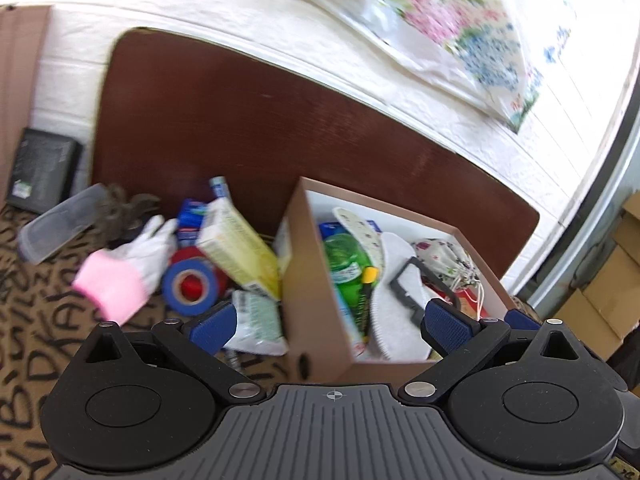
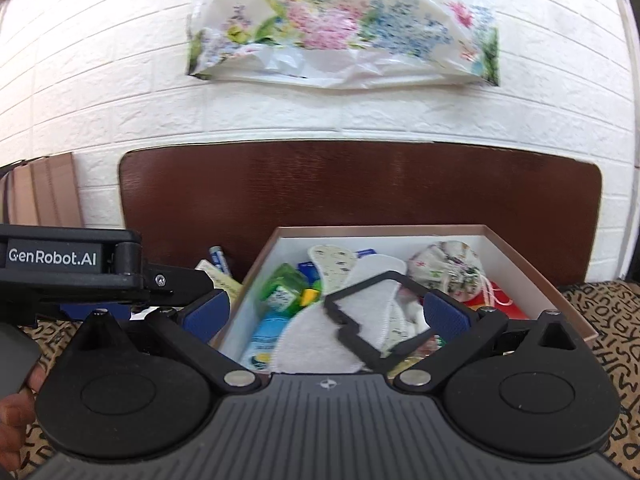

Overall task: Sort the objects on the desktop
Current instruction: 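Move the left tool to the pink-white glove while the right tool approaches the black marker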

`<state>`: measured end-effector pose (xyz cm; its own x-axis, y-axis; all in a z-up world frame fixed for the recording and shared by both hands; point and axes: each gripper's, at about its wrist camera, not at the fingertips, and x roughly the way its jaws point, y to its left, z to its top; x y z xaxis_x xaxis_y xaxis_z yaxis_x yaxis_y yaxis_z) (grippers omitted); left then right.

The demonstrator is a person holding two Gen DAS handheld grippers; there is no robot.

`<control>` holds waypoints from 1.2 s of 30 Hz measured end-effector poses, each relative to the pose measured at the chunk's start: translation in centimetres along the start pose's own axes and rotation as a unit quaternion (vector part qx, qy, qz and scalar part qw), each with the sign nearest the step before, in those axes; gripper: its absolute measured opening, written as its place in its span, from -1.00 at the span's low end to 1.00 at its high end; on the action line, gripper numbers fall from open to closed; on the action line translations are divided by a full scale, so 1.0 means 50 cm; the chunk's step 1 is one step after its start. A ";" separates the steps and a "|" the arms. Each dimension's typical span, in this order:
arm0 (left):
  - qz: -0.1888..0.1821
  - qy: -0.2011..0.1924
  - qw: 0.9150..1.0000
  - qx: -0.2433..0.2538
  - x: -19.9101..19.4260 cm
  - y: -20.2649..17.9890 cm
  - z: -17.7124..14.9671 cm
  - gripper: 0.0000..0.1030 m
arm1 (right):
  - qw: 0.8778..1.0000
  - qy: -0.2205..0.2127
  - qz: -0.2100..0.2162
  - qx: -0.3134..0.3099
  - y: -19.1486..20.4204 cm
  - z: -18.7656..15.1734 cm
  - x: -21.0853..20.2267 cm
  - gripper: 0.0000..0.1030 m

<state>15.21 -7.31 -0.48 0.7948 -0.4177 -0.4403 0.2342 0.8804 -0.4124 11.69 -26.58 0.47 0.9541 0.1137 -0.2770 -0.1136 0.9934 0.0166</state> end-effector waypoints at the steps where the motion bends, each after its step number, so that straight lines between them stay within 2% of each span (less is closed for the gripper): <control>1: 0.004 -0.002 1.000 -0.006 -0.013 0.012 -0.004 1.00 | 1.000 -0.001 0.008 -0.005 0.012 0.000 -0.003 0.99; 10: 0.059 -0.022 0.997 -0.032 -0.112 0.126 -0.033 1.00 | 0.994 0.011 0.082 -0.068 0.136 -0.024 -0.021 0.99; 17: 0.076 -0.024 0.996 -0.040 -0.141 0.193 -0.045 1.00 | 0.985 0.032 0.132 -0.107 0.224 -0.045 -0.014 0.99; 22: 0.066 -0.011 0.997 -0.033 -0.124 0.211 -0.061 1.00 | 0.982 0.065 0.132 -0.115 0.254 -0.076 0.014 0.94; 27: 0.065 -0.001 0.998 -0.021 -0.090 0.225 -0.062 0.94 | 0.982 0.100 0.113 -0.115 0.271 -0.109 0.051 0.66; 33: 0.074 0.004 0.997 -0.028 -0.036 0.260 -0.043 0.81 | 0.982 0.114 0.083 -0.121 0.288 -0.137 0.090 0.39; 36: 0.079 0.007 0.997 -0.023 -0.004 0.278 -0.037 0.81 | 0.983 0.121 0.067 -0.119 0.289 -0.149 0.108 0.33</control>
<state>17.30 4.60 -7.60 0.8118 -0.2779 -0.5136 0.0803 0.9243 -0.3731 13.12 -11.75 -7.96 0.8353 0.2079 -0.5089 -0.3228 0.9348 -0.1479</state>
